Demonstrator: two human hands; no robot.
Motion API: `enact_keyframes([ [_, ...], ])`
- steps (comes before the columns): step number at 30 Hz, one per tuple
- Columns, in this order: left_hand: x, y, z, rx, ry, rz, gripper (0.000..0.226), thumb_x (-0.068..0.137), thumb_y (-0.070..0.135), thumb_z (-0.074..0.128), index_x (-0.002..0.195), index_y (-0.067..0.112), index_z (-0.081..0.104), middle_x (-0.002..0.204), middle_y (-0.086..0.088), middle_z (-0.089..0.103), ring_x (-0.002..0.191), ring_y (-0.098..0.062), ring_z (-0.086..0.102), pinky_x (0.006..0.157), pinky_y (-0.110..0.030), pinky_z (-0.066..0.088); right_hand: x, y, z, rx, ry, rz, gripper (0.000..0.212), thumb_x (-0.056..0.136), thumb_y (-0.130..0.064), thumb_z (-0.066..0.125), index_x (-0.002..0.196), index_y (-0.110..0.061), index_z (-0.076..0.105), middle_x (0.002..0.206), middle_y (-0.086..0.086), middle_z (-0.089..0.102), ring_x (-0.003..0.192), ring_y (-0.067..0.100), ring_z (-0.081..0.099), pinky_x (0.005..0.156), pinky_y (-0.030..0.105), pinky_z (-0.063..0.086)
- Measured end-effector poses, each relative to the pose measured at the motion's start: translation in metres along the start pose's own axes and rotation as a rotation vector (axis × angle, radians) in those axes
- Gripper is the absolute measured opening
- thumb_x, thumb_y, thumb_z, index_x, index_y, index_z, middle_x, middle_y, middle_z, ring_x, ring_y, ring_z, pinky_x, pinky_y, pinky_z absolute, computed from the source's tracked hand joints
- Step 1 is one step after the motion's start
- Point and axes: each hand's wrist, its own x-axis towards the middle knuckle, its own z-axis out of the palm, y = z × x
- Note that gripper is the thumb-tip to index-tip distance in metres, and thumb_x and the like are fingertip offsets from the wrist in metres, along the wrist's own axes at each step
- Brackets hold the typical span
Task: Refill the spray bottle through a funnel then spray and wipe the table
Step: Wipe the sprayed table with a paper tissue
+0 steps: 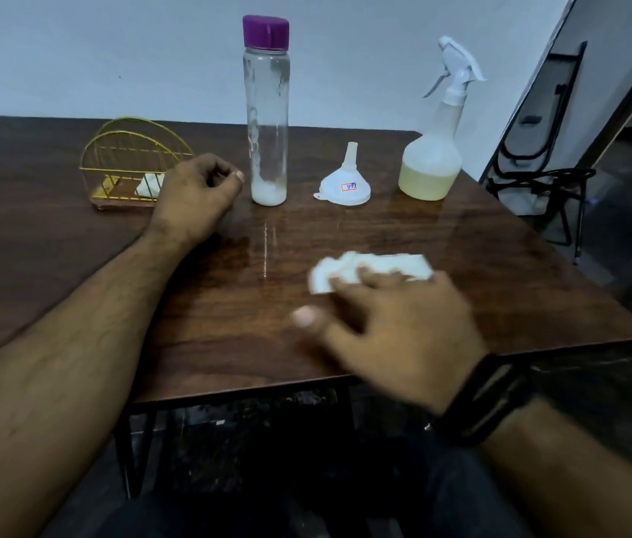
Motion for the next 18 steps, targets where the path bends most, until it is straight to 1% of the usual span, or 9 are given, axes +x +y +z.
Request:
enact_keyframes([
  [2,-0.001,0.000,0.000,-0.001,-0.006,-0.002,0.008,0.092,0.029,0.067,0.089,0.022,0.068,0.067,0.006,0.061,0.070,-0.018,0.060,0.073,-0.031,0.051,0.011,-0.036,0.037,0.010,0.009,-0.029,0.082,0.083,-0.090,0.020,0.140,-0.044,0.056,0.141,-0.010,0.063,0.126,0.024,0.058,0.108,0.061,0.034],
  [3,-0.002,0.000,0.000,-0.002,-0.009,-0.003,0.008,0.092,0.028,0.067,0.089,0.022,0.068,0.067,0.006,0.061,0.069,-0.018,0.060,0.073,-0.031,0.051,0.023,-0.044,0.071,-0.061,-0.099,-0.016,0.067,0.086,-0.084,0.035,0.135,-0.047,0.061,0.132,-0.013,0.067,0.118,0.021,0.060,0.110,0.067,0.028],
  [4,-0.002,0.000,0.000,-0.004,-0.010,-0.004,0.008,0.092,0.028,0.067,0.090,0.021,0.069,0.067,0.006,0.061,0.069,-0.018,0.060,0.072,-0.031,0.051,0.021,-0.056,0.114,-0.068,-0.311,-0.039,0.055,0.086,-0.078,0.048,0.132,-0.051,0.063,0.128,-0.018,0.068,0.114,0.014,0.062,0.116,0.073,0.014],
  [6,-0.003,0.001,-0.001,-0.001,-0.008,-0.005,0.009,0.093,0.028,0.066,0.092,0.019,0.070,0.068,0.006,0.061,0.068,-0.016,0.060,0.071,-0.029,0.050,0.004,-0.063,0.189,0.069,-0.372,-0.177,0.052,0.086,-0.073,0.056,0.135,-0.057,0.058,0.134,-0.023,0.064,0.118,0.011,0.062,0.119,0.074,-0.015],
  [7,-0.003,0.001,0.000,0.001,-0.010,-0.008,0.010,0.093,0.028,0.066,0.093,0.019,0.070,0.068,0.005,0.062,0.067,-0.015,0.059,0.070,-0.028,0.050,-0.019,-0.054,0.188,0.108,-0.327,-0.228,0.056,0.088,-0.075,0.051,0.140,-0.056,0.053,0.143,-0.020,0.059,0.125,0.015,0.058,0.119,0.074,-0.012],
  [9,-0.002,-0.001,0.001,0.000,-0.018,-0.010,0.011,0.093,0.030,0.066,0.094,0.020,0.070,0.069,0.006,0.062,0.067,-0.014,0.060,0.070,-0.028,0.050,-0.067,-0.045,0.102,0.183,-0.200,-0.191,0.063,0.088,-0.081,0.041,0.143,-0.052,0.050,0.153,-0.017,0.055,0.133,0.019,0.058,0.117,0.072,0.017],
  [12,0.000,-0.002,0.000,0.013,-0.021,-0.003,0.012,0.091,0.033,0.066,0.091,0.021,0.069,0.068,0.006,0.062,0.065,-0.015,0.060,0.069,-0.028,0.048,-0.067,-0.021,0.028,0.208,0.186,-0.166,0.069,0.094,-0.083,0.030,0.131,-0.040,0.068,0.139,-0.012,0.069,0.123,0.016,0.069,0.097,0.062,0.047],
  [15,0.001,-0.001,0.002,-0.007,-0.021,-0.006,0.010,0.091,0.030,0.065,0.088,0.021,0.067,0.064,0.006,0.061,0.057,-0.010,0.057,0.066,-0.026,0.046,-0.051,0.024,0.018,-0.007,0.093,-0.009,0.072,0.099,-0.077,0.023,0.126,-0.034,0.074,0.133,-0.006,0.073,0.118,0.015,0.072,0.083,0.048,0.053],
  [18,0.000,0.000,0.002,-0.004,-0.023,0.001,0.009,0.092,0.027,0.066,0.089,0.019,0.068,0.064,0.006,0.060,0.057,-0.009,0.056,0.064,-0.025,0.045,-0.048,0.046,0.022,-0.003,0.145,0.043,0.073,0.097,-0.077,0.024,0.126,-0.032,0.074,0.127,-0.004,0.076,0.113,0.018,0.075,0.081,0.046,0.050],
])
